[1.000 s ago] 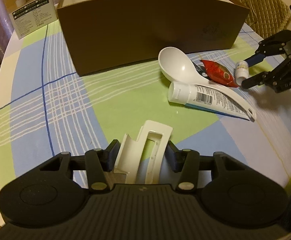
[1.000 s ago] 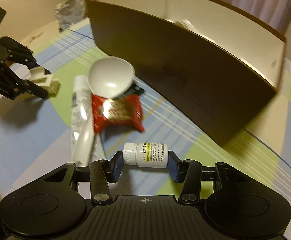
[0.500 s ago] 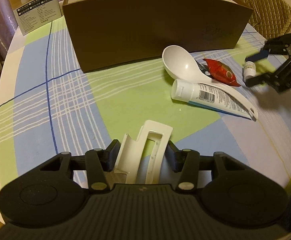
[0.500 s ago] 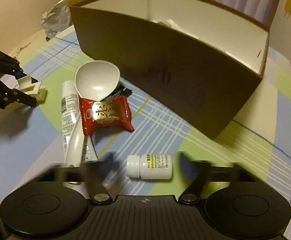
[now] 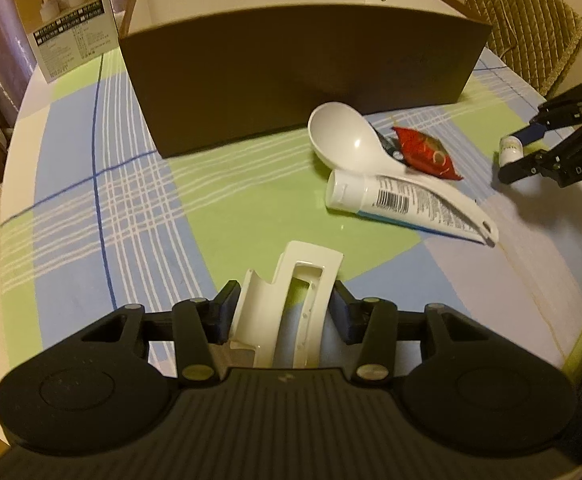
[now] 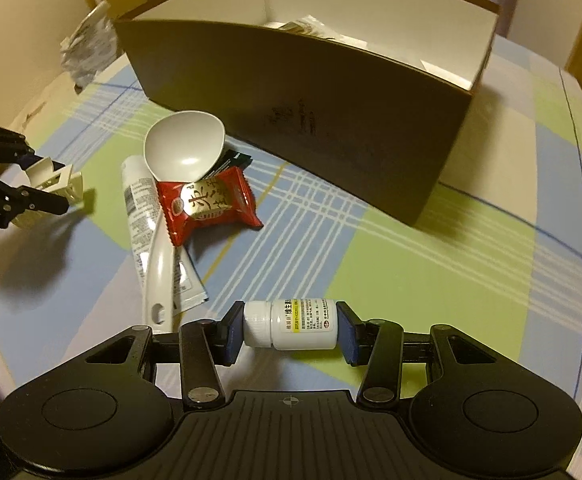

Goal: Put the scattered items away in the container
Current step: 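Carry the white clip and pill bottle over the box with both tools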

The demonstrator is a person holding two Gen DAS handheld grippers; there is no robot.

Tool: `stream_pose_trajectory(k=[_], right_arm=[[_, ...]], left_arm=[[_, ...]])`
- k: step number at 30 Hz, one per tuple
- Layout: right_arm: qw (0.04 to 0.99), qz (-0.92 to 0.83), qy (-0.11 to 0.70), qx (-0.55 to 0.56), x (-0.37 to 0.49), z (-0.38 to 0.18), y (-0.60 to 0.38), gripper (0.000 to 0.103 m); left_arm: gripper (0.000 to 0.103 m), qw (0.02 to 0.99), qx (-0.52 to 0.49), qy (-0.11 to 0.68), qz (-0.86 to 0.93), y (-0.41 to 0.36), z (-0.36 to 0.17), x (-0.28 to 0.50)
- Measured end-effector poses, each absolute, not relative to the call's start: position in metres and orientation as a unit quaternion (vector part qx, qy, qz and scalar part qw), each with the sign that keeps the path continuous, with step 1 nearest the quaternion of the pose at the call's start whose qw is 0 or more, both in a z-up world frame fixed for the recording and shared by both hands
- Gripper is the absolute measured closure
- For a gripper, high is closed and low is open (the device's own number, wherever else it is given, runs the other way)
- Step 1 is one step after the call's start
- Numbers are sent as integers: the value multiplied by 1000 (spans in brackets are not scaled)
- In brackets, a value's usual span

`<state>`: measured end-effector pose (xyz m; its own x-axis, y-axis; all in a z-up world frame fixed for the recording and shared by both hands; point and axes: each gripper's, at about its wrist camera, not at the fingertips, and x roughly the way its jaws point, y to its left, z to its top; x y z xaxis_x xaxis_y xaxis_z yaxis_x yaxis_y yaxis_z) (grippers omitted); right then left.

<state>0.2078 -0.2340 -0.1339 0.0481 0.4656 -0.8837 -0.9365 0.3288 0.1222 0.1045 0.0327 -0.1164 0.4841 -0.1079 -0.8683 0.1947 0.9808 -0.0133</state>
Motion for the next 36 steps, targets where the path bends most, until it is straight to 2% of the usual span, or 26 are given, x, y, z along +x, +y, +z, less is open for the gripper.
stream_pose_trajectory(k=[16, 30, 36], right_arm=[[704, 486, 475, -207, 252, -91, -259, 53], [741, 520, 389, -169, 301, 0, -242, 53], [726, 554, 357, -197, 311, 21, -204, 53]], left_arm=[[60, 890, 70, 444, -76, 42, -57, 123], [60, 916, 125, 370, -97, 52, 17, 171], [60, 914, 164, 347, -129, 44, 38, 213]])
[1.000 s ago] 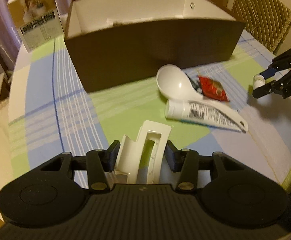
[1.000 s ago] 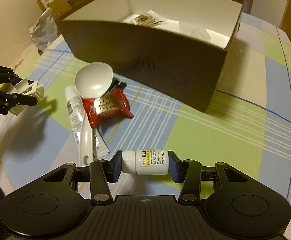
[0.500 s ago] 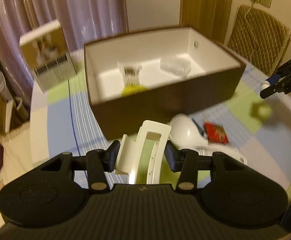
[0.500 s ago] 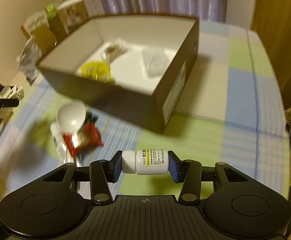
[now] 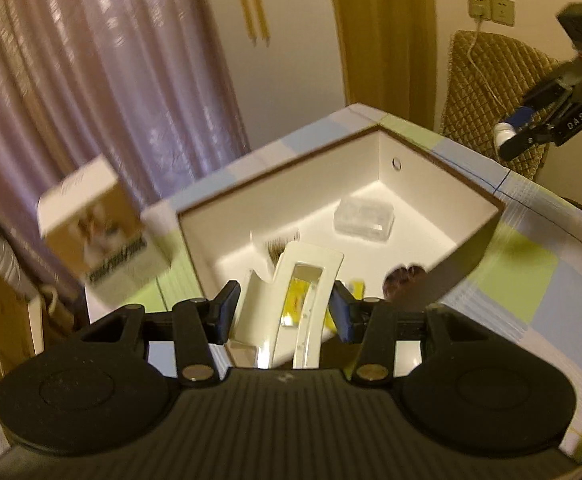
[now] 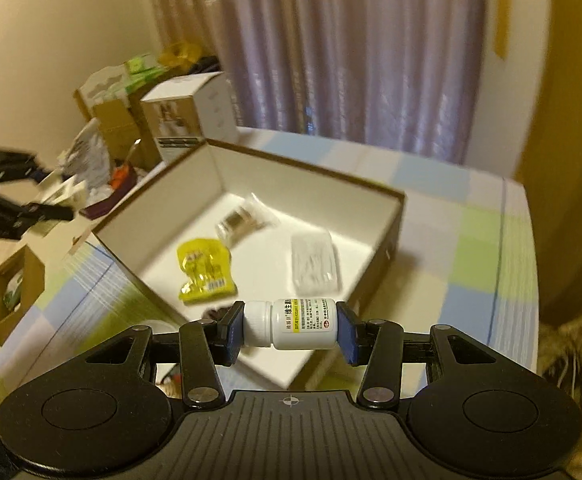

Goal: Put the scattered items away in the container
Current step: 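Carry the white clip and pill bottle over the box with both tools, then open both tools to drop the clip and pill bottle into the box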

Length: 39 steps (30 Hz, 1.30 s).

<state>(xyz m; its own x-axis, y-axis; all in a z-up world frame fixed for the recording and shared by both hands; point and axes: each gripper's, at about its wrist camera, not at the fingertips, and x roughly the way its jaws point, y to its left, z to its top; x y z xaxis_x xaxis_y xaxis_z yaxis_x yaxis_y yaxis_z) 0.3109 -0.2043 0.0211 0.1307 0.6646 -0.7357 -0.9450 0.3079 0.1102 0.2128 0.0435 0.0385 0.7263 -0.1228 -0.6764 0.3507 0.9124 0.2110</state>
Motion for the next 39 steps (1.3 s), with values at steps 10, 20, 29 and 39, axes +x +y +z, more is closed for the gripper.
stream_pose_trajectory(k=[10, 20, 29, 39], right_arm=[[677, 600, 345, -249, 329, 11, -142, 53], [639, 612, 387, -260, 339, -34, -108, 53], [621, 591, 419, -299, 348, -63, -79, 53], [609, 577, 442, -318, 355, -84, -73, 53]], left_arm=[[60, 870, 235, 388, -193, 26, 26, 281], [60, 837, 222, 445, -227, 17, -22, 314], [60, 800, 190, 525, -218, 25, -65, 341], [60, 769, 195, 572, -208, 24, -97, 351]])
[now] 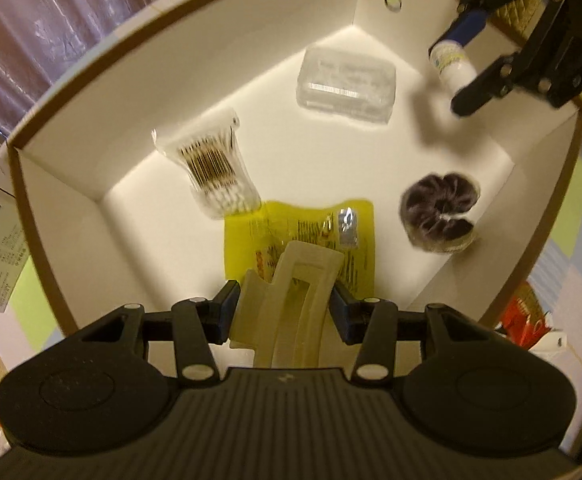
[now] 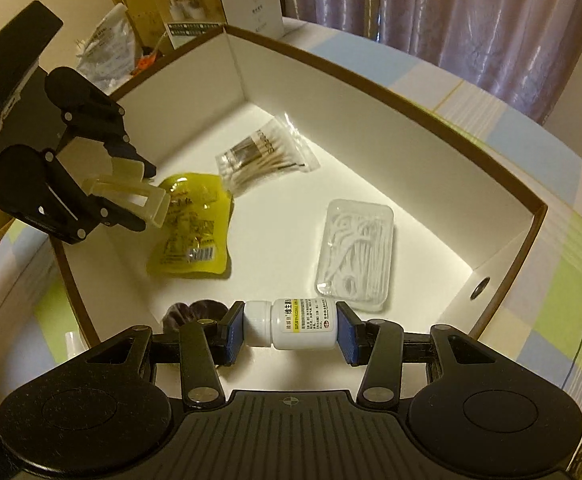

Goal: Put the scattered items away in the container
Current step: 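Open both tools to drop the clip and pill bottle into the box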

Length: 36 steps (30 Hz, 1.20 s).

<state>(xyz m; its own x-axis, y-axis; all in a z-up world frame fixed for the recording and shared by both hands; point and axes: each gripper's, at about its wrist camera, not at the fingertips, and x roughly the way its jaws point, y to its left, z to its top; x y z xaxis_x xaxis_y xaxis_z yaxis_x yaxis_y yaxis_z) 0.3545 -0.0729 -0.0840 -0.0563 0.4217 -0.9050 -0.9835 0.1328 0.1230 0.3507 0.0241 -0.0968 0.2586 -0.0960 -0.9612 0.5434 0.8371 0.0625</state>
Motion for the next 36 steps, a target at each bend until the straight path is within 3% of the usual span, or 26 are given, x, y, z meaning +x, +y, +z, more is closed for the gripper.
stream_pose_trajectory(k=[21, 24, 27, 36], right_arm=[[591, 561, 395, -424, 333, -97, -67, 53], [581, 562, 373, -455, 326, -100, -64, 53], [591, 562, 340, -468, 319, -99, -68, 5], [592, 573, 329, -461, 321, -86, -76, 5]], left_arm=[[56, 787, 191, 558, -180, 32, -85, 347], [50, 791, 188, 555, -177, 31, -83, 346], [45, 795, 188, 549, -176, 30, -80, 344], [26, 807, 177, 537, -168, 29, -70, 341]])
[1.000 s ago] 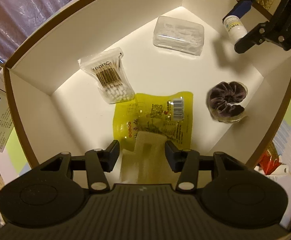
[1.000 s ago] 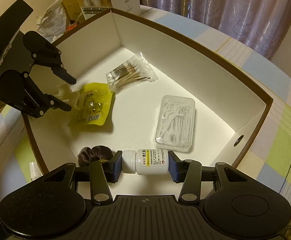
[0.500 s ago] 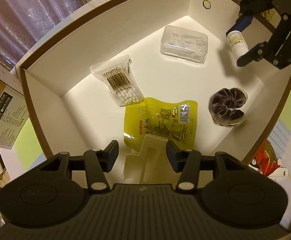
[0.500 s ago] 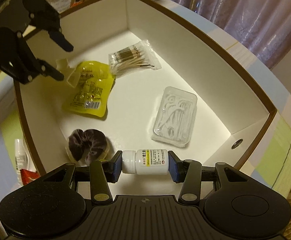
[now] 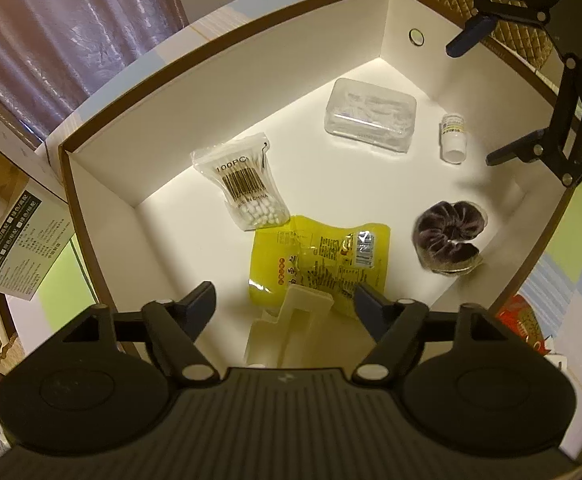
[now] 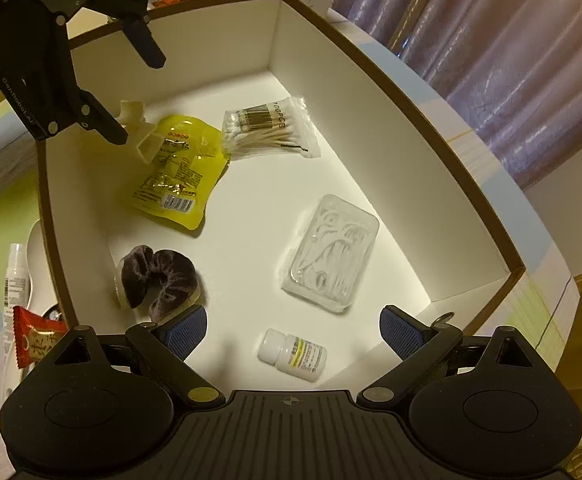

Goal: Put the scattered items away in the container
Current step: 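Open both tools to drop the clip and pill bottle into the box, then withdraw both tools from the box toward the spoon and red packet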

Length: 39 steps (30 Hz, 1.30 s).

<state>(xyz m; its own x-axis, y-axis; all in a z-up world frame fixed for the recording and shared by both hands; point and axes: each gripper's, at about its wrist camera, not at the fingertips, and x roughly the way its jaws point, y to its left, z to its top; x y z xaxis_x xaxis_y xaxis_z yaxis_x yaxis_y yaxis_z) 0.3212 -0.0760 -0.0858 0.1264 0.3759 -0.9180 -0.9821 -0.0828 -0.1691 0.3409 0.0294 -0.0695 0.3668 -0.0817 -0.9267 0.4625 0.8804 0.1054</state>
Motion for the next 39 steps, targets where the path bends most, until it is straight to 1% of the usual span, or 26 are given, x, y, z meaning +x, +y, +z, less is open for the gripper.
stream_pose_trajectory(k=[5, 12, 16, 22, 26, 33, 39], right_arm=[[589, 579, 344, -447, 320, -78, -83, 5], [595, 588, 343, -428, 316, -68, -97, 5], [613, 587, 338, -407, 314, -61, -110, 5], [649, 581, 340, -353, 307, -45, -133, 5], [670, 577, 344, -316, 302, -36, -146, 5], [700, 567, 350, -258, 288, -22, -167, 5], [720, 554, 358, -215, 276, -17, -185, 5]], left_arm=[[22, 811, 173, 534, -162, 28, -65, 339], [17, 818, 165, 530, -148, 26, -56, 334], [12, 832, 159, 515, -132, 26, -44, 326], [8, 854, 149, 491, -88, 25, -22, 307], [8, 863, 128, 483, -74, 25, -10, 293], [7, 875, 121, 468, -37, 24, 6, 262], [7, 881, 90, 464, -20, 28, 11, 237]])
